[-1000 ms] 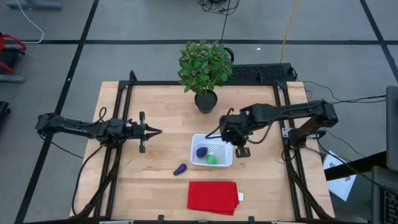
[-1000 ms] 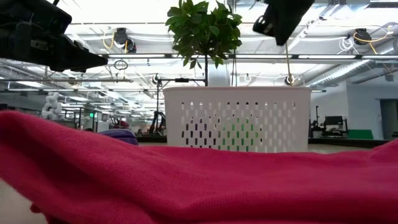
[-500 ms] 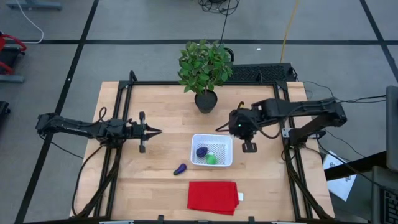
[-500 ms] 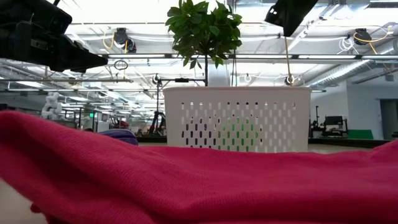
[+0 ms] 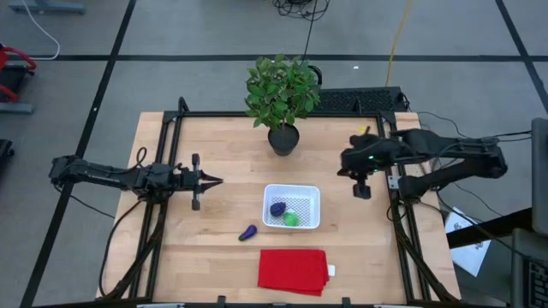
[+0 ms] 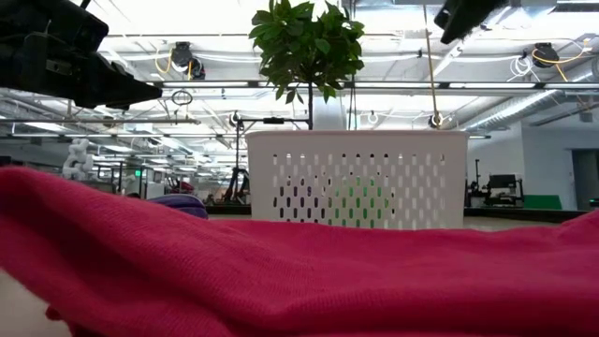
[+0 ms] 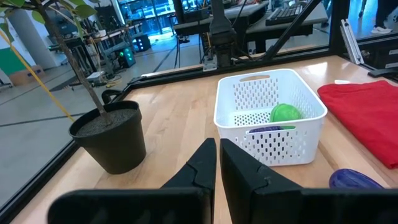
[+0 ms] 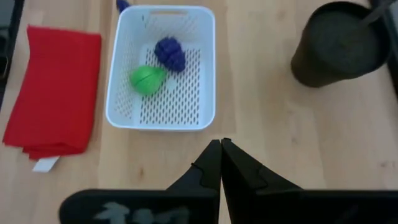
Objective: Pick and placing Produce into tupperware
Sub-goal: Put the violet eggplant into the white bin
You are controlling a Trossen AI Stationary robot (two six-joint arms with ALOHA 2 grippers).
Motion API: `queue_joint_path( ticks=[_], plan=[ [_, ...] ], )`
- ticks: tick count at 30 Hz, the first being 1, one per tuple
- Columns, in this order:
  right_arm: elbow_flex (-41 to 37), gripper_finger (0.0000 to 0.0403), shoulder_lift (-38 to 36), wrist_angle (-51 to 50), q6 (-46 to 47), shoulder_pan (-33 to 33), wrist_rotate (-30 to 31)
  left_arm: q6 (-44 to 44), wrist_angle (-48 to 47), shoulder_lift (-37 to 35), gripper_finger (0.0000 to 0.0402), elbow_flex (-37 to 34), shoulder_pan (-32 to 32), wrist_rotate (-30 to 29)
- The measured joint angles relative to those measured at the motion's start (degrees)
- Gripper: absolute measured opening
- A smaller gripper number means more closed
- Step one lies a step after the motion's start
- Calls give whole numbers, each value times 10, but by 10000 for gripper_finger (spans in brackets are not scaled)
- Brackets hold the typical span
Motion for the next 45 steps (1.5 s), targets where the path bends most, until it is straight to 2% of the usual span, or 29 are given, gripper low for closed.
queue_joint_path(
  ticks=[10,25,34,39,45],
  plan=[
    [-169,0,-168,137,26,-18,-2,-2,0,0,26,0,0,0],
    [-361,0,-314,334,17,-23,-4,-2,-4,0,26,0,0,0],
    [-419,0,-401,393,25,-23,-4,0,-9,0,26,0,0,0],
    [-439,0,-431,402,20,-23,-4,1,-9,0,26,0,0,0],
    [-485,0,-462,460,18,-23,-4,13,-7,0,26,0,0,0]
  ],
)
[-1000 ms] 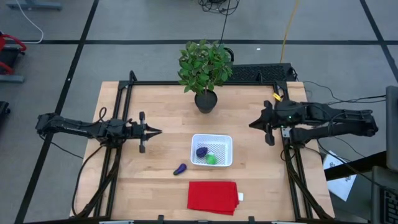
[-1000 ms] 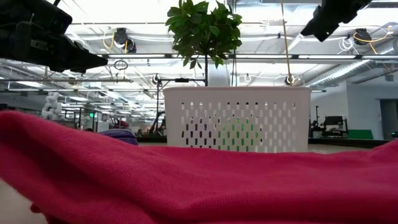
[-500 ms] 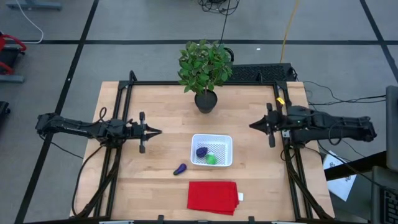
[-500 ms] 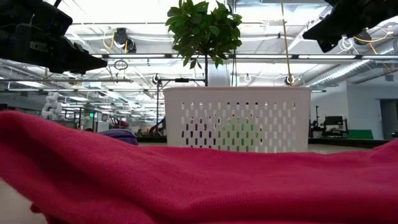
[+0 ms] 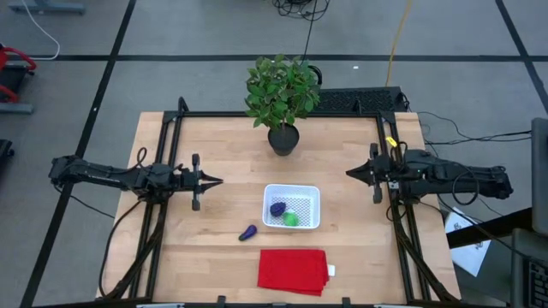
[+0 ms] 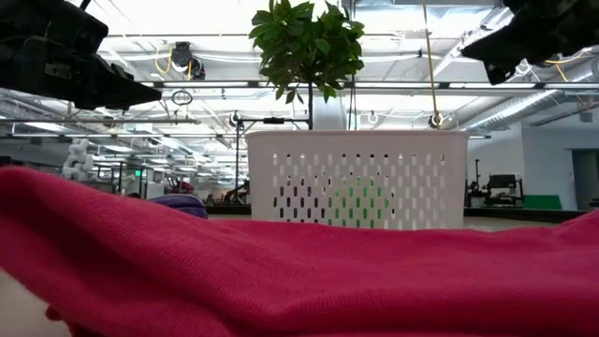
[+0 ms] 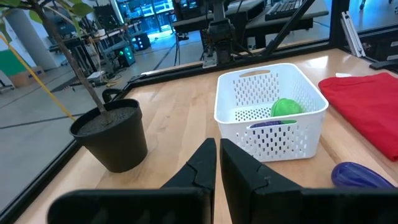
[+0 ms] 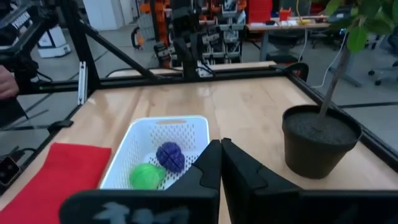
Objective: Pick and placing Produce into tupperware
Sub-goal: Put the violet eggplant into the white bin
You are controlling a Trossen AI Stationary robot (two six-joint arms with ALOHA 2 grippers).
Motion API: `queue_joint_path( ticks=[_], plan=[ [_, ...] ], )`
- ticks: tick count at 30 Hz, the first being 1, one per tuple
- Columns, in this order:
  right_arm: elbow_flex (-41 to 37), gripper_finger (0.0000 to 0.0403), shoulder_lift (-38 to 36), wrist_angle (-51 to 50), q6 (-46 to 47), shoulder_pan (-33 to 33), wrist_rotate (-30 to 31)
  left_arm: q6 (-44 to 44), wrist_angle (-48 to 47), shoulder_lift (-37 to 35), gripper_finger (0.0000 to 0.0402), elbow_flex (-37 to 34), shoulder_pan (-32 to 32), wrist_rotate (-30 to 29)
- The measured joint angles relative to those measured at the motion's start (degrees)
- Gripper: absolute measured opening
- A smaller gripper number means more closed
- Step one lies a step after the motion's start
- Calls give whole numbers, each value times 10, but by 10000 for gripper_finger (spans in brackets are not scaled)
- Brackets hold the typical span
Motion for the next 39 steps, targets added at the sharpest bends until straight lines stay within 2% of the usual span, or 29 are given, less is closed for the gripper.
queue_joint_path(
  ticks=[5,22,39],
  plan=[
    [-30,0,-10,18,2,0,0,0,1,0,26,0,0,0],
    [-129,0,-40,177,0,0,0,-2,2,0,26,0,0,0],
    [-182,0,-40,221,-11,1,-16,3,2,0,26,0,0,0]
  ],
)
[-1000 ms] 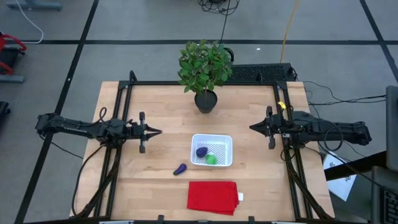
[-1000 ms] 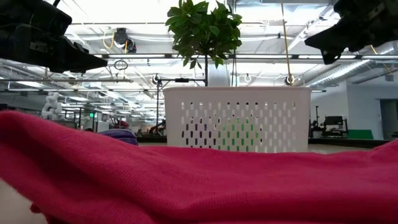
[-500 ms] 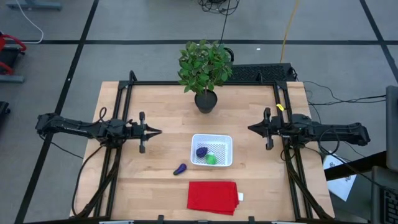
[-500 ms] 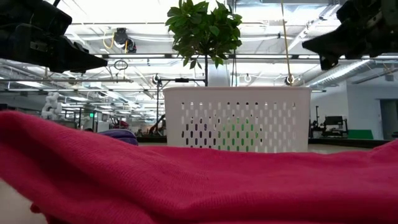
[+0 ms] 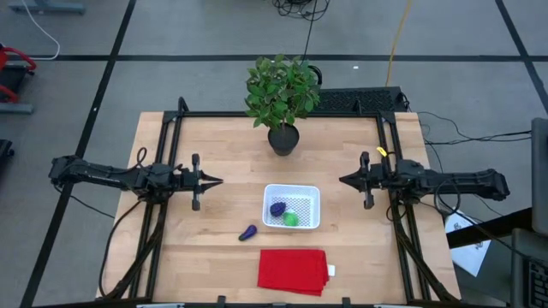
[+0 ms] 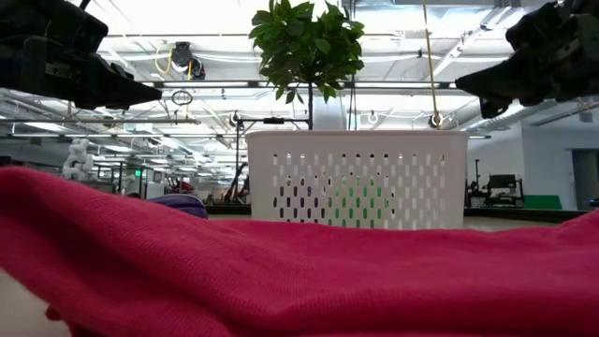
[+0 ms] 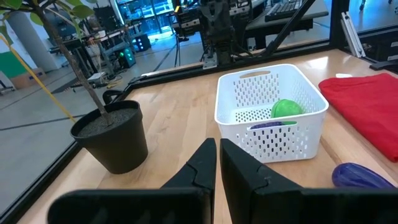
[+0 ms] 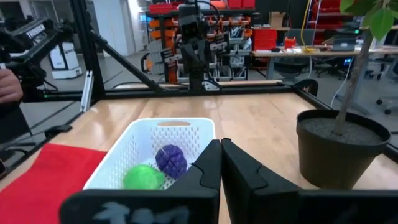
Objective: Pick and placing Produce into tupperware
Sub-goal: Put the violet eggplant into the white bin
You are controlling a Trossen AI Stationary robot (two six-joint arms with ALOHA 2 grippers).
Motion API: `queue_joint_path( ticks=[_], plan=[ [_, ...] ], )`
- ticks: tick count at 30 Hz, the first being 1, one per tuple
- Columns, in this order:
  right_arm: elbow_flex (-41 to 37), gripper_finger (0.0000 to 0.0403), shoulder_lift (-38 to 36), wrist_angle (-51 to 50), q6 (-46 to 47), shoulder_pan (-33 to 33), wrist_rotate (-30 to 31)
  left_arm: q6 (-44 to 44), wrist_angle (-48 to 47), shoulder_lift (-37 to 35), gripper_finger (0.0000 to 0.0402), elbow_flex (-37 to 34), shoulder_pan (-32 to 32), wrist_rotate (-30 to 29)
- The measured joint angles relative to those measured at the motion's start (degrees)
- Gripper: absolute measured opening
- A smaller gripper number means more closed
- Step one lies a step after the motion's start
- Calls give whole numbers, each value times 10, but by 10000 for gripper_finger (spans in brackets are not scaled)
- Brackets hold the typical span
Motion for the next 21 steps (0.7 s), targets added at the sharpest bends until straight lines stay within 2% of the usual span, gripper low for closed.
queue_joint_path(
  ticks=[6,12,21],
  plan=[
    [-15,0,0,16,-4,0,-2,0,0,0,26,0,0,0],
    [-24,0,0,20,-9,0,-30,1,0,0,26,0,0,0],
    [-31,0,0,44,-10,0,-30,-1,-4,0,26,0,0,0]
  ],
)
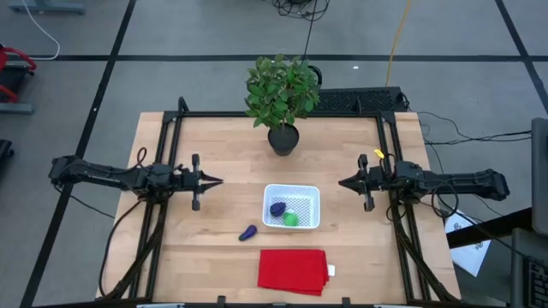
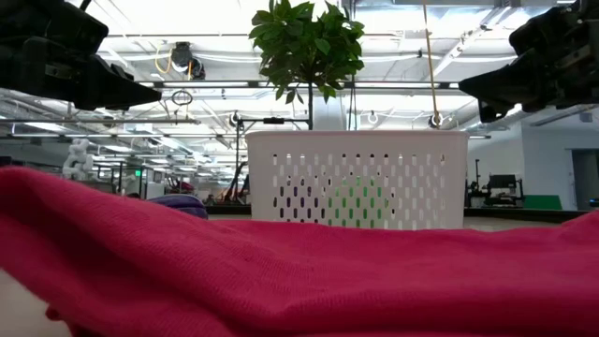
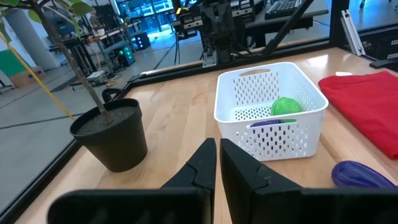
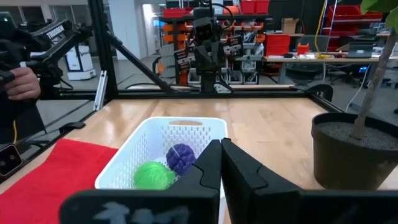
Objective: Pick and placing Produce into tupperware
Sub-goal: Put the violet eggplant into the white bin
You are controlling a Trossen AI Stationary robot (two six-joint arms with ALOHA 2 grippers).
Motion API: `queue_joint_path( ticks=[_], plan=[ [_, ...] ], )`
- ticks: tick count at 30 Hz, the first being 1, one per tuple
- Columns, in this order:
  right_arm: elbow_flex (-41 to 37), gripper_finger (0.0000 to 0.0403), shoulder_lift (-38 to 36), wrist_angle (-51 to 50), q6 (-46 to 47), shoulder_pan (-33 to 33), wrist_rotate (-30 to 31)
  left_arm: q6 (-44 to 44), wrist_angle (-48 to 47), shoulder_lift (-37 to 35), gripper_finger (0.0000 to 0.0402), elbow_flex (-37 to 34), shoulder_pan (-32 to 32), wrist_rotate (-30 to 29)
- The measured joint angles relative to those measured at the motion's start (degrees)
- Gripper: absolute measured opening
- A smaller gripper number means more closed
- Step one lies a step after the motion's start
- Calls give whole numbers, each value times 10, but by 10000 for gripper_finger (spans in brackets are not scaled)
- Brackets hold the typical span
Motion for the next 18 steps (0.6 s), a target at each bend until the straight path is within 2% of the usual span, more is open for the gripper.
queue_joint_path(
  ticks=[18],
  plan=[
    [0,0,0,-2,-4,0,0,1,0,0,26,0,0,-5]
  ],
)
